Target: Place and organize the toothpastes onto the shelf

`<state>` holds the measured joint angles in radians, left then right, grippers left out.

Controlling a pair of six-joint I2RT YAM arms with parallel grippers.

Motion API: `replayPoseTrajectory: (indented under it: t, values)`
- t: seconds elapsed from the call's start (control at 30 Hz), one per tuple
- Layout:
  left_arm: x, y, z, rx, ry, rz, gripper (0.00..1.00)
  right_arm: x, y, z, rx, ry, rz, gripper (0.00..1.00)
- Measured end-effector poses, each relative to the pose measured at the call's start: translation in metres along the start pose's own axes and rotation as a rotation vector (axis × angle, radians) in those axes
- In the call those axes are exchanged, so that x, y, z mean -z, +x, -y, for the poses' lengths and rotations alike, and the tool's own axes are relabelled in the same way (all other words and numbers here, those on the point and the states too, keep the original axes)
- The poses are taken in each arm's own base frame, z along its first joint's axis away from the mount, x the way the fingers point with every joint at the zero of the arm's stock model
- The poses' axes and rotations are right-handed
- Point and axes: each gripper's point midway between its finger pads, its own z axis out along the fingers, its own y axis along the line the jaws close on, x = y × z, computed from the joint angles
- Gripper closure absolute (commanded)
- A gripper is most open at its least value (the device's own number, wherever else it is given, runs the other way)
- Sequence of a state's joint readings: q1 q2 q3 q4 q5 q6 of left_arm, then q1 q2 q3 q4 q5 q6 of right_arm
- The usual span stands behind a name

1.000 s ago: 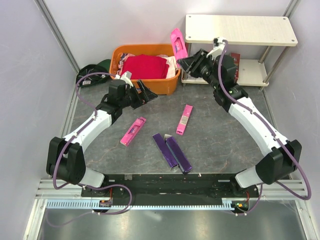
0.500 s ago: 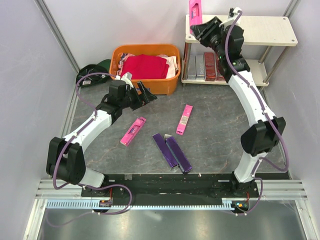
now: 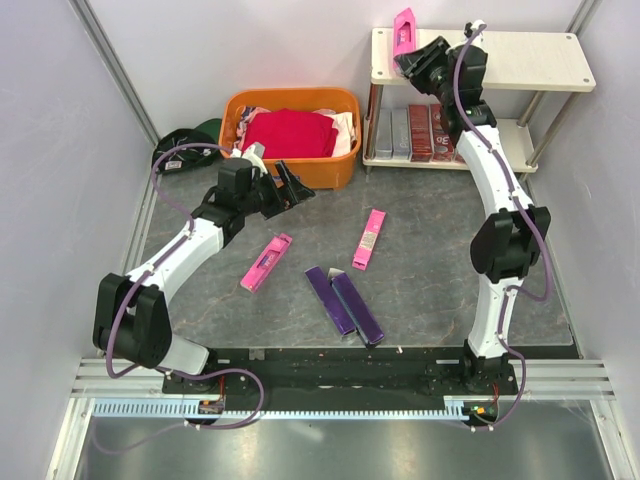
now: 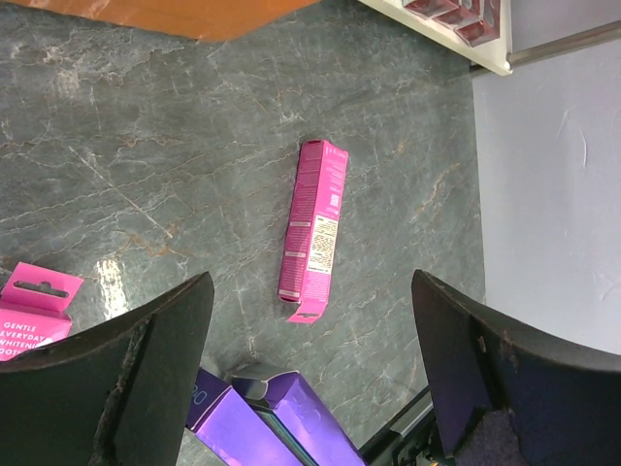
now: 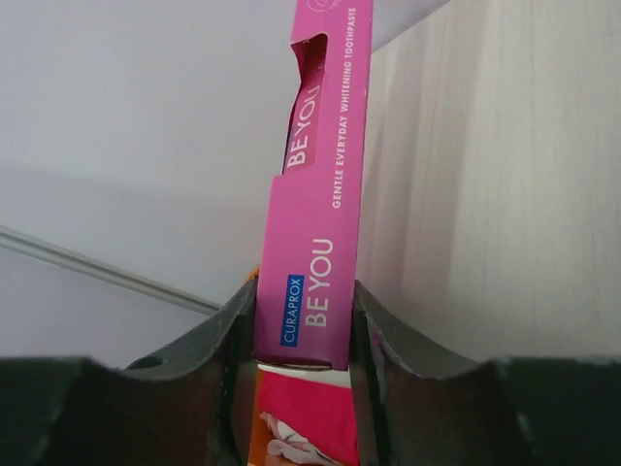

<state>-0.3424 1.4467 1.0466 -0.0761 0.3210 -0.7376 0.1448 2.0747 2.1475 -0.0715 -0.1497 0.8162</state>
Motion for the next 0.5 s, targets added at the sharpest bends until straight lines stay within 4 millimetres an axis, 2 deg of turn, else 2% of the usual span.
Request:
replayPoseTrajectory:
  t: [0.03, 0.1, 0.13, 0.23, 0.5]
  values:
    - [0.000, -0.001, 0.001, -0.001, 0.002, 0.001, 0.11, 0.000, -0.002, 0.002, -0.002, 0.002, 0.000, 0.36]
    - [0.000, -0.002, 0.002, -0.002, 0.005, 0.003, 0.11, 0.000, -0.004, -0.001, -0.007, -0.012, 0.004, 0.24]
    - [0.000, -0.002, 0.003, -0.003, 0.006, 0.004, 0.11, 0.002, -0.010, -0.003, 0.001, -0.009, 0.024, 0.15]
    - [0.000, -0.002, 0.003, -0.003, 0.006, 0.003, 0.11, 0.004, -0.017, -0.007, 0.019, -0.006, 0.053, 0.02]
    - [-0.005, 0.001, 0.002, 0.000, 0.010, -0.018, 0.11, 0.012, -0.031, 0.007, 0.096, 0.093, 0.102, 0.02]
